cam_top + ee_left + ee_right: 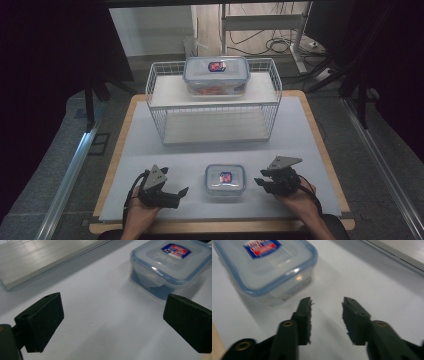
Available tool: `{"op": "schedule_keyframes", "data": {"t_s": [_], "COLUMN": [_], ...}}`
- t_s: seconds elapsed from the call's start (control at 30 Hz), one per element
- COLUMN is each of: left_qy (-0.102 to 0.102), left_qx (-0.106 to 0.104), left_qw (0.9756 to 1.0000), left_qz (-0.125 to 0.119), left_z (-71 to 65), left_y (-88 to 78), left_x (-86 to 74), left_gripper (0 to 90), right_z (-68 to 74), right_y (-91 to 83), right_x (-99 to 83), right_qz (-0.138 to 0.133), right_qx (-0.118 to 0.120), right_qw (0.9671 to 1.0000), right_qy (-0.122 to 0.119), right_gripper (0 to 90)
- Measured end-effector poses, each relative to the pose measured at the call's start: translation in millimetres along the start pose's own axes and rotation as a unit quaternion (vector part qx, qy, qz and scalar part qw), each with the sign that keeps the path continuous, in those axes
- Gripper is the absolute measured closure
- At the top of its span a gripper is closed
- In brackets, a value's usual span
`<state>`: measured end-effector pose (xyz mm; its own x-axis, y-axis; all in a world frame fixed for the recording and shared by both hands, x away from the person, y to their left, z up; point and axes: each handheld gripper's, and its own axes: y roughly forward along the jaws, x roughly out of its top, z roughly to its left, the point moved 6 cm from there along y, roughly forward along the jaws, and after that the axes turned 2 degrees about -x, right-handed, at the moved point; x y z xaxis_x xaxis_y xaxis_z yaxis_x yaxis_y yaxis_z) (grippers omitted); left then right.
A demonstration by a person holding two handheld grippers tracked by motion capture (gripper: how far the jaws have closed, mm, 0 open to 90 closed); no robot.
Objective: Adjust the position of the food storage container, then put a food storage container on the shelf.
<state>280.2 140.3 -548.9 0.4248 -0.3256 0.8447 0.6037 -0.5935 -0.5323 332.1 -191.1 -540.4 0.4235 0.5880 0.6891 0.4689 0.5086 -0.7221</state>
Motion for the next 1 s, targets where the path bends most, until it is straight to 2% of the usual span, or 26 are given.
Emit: {"op": "schedule_keyframes", "data": {"t_s": [0.07, 0.2, 0.43, 0.77, 1.0], "left_qy": [-0.010, -0.023, -0.030, -0.021, -0.038], "left_qx": [-0.010, -0.009, -0.007, 0.003, 0.008], "left_qw": [0.9998, 0.9994, 0.9994, 0.9998, 0.9987], "left_qz": [-0.013, -0.024, -0.014, 0.005, 0.034], "left_z": [-0.7, 1.8, 4.2, 5.0, 5.5], "left_y": [-1.0, -2.7, 1.3, 5.0, 6.1], "left_x": [2.2, 2.5, -1.4, -4.5, -5.6], "left_gripper": [3.7, 5.1, 5.8, 5.8, 5.8], "right_z": [-3.2, -6.6, -10.9, -13.8, -13.9], "right_y": [2.3, 4.6, 7.4, 10.4, 9.7], "right_x": [-2.2, -3.5, -4.4, -6.9, -7.2], "right_qz": [0.000, -0.009, -0.034, -0.030, -0.025], "right_qx": [-0.005, -0.005, 0.001, 0.004, 0.006], "right_qw": [1.0000, 0.9999, 0.9994, 0.9994, 0.9996], "right_qy": [-0.003, -0.002, 0.003, 0.015, 0.015], "right_gripper": [50.5, 39.4, 20.4, 17.6, 17.8]}}
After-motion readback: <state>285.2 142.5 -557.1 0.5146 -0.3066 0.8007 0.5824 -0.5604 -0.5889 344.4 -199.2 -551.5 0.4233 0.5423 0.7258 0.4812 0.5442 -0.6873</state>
